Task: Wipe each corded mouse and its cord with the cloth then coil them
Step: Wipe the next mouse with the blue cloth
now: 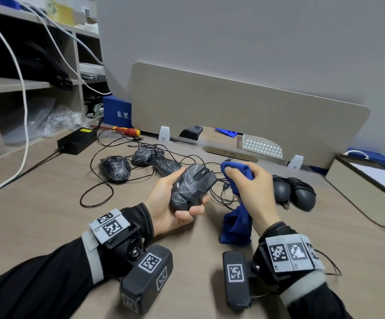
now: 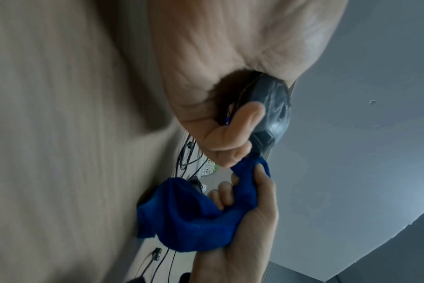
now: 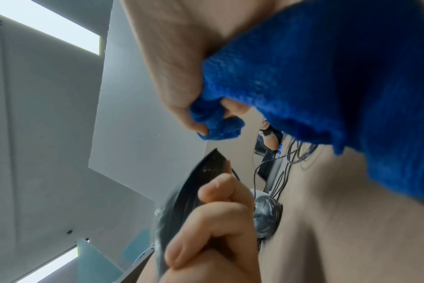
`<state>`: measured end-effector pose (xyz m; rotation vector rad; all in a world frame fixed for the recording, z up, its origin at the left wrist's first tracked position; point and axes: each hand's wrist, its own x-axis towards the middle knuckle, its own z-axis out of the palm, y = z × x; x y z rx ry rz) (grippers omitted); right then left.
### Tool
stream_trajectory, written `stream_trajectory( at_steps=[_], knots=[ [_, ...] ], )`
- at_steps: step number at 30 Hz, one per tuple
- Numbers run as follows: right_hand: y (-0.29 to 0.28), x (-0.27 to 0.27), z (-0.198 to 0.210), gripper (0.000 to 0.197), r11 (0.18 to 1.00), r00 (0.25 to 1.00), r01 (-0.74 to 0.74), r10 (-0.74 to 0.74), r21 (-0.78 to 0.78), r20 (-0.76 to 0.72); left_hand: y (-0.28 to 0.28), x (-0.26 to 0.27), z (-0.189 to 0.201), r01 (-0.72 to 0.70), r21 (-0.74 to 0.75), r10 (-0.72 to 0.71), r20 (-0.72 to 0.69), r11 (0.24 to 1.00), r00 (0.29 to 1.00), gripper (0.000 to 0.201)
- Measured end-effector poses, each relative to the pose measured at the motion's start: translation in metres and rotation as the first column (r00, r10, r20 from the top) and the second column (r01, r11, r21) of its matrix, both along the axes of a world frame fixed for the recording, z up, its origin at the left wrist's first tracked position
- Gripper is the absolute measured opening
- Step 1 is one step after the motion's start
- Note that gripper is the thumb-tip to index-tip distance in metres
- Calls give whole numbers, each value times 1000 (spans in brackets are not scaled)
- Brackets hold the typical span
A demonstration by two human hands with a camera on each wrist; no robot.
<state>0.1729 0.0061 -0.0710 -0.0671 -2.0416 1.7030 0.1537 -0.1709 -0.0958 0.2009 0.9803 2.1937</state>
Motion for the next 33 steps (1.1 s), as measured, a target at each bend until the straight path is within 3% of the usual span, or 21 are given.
stream_trajectory(
  at_steps=[3, 6, 9, 12, 16, 20, 23, 27, 31, 33],
  knots=[
    [0, 5, 7, 23, 977, 999, -49, 48, -206, -12, 0, -1, -1, -26, 2, 26, -4, 1000, 1000, 58],
    [-3, 9, 12, 28, 965, 981, -191, 195, -179, 7, 0, -1, 0, -39, -7, 39, -16, 999, 999, 58],
    [-2, 11, 16, 14, 948, 963, -256, 267, -188, 36, 1, 0, 0, -49, -16, 48, -28, 999, 998, 56],
    [-2, 12, 17, 5, 969, 965, -242, 246, -53, 94, 0, 0, 0, -59, -24, 58, -37, 998, 998, 58],
    [-1, 12, 14, 31, 949, 958, -282, 270, 139, 98, 1, 0, 0, -61, -35, 59, -49, 998, 997, 58],
    [-2, 14, 13, 8, 929, 959, -270, 283, 254, -13, 1, -1, -1, -39, -36, 37, -49, 999, 998, 57],
    [-4, 14, 11, 8, 909, 945, -312, 326, 276, -6, 0, -2, -2, -11, -11, 10, -24, 1000, 1000, 56],
    [3, 7, 7, 8, 951, 974, -194, 217, 239, -70, -1, 0, -1, 50, 12, -50, -25, 999, 998, 52],
    [-5, 12, 10, 7, 920, 947, -305, 319, 247, -19, -1, 0, 0, 15, 32, -14, -34, 999, 999, 49],
    [-6, 9, 8, 6, 945, 963, -252, 267, 207, -46, -1, 0, 1, 12, 45, -11, -31, 999, 999, 49]
  ],
)
